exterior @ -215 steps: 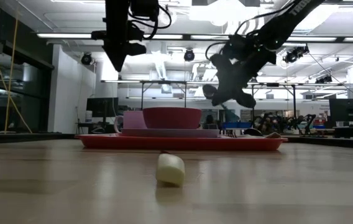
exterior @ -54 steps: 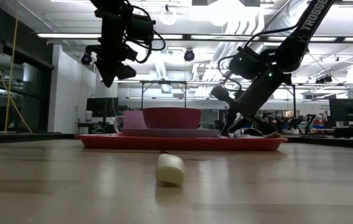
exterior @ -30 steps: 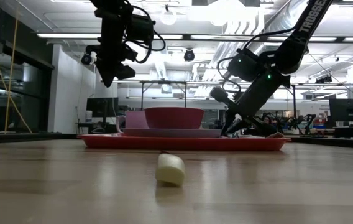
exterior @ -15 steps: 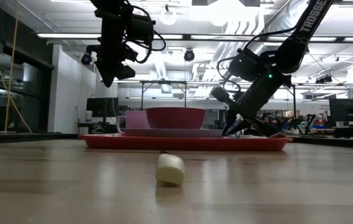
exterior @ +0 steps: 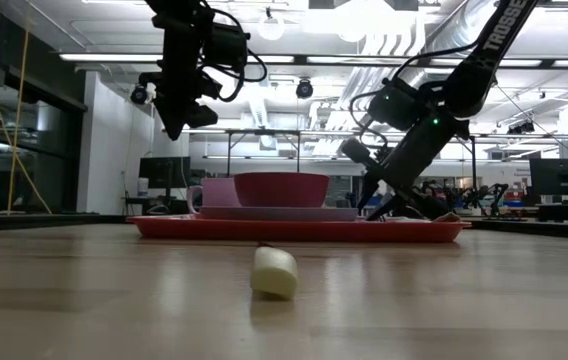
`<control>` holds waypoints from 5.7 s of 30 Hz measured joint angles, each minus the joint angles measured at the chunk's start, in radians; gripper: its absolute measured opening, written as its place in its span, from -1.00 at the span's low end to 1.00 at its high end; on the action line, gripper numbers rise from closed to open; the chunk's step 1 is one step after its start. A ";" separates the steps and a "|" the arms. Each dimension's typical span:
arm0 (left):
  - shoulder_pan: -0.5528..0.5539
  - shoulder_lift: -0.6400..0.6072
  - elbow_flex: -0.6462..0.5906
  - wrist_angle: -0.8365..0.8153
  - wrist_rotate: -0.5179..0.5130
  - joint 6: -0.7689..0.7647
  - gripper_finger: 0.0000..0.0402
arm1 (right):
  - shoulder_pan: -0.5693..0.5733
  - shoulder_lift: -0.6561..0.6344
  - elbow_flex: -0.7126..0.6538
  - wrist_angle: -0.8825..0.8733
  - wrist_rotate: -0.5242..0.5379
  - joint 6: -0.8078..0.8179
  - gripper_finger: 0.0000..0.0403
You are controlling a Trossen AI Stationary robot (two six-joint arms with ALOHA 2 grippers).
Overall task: Set up tray
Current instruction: Put the blue spoon on the white napkin to the left of the blue fork
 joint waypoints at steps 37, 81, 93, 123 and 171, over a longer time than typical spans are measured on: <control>0.000 0.000 0.000 -0.040 0.039 0.008 -0.69 | -0.160 -0.249 0.144 -0.089 -0.062 -0.879 -0.84; 0.209 -0.752 -0.734 0.948 0.977 0.075 -0.69 | -0.242 0.115 0.708 -0.857 -0.240 -1.399 -0.84; 0.209 -0.752 -0.821 1.023 0.995 0.053 -0.69 | -0.189 0.226 0.805 -0.966 -0.231 -1.561 -0.56; 0.209 -0.752 -0.923 1.228 1.041 0.027 -0.69 | -0.229 0.322 0.803 -0.934 -0.240 -1.732 -0.39; 0.209 -0.751 -0.922 1.222 1.035 0.025 -0.69 | -0.225 0.378 0.804 -0.888 -0.211 -1.740 -0.78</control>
